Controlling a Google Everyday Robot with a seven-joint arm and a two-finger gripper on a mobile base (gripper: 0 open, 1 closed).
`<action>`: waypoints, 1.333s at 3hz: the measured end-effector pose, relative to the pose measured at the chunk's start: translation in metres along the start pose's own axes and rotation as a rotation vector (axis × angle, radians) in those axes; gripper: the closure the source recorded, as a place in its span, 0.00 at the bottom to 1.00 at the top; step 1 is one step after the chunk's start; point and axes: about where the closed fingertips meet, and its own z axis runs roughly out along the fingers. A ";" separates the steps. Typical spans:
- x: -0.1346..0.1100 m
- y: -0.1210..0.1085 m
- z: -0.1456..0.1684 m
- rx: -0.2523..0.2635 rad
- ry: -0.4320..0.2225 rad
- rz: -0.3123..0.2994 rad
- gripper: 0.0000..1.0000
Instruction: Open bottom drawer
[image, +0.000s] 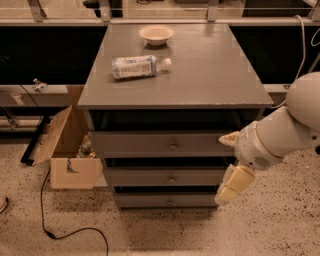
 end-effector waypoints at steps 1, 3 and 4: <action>0.010 0.005 0.055 -0.037 -0.072 -0.003 0.00; 0.023 0.001 0.128 -0.024 -0.158 0.046 0.00; 0.035 -0.004 0.150 -0.052 -0.161 0.065 0.00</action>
Offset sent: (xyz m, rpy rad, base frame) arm 0.0180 0.0552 -0.1904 0.2538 0.0067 -0.0611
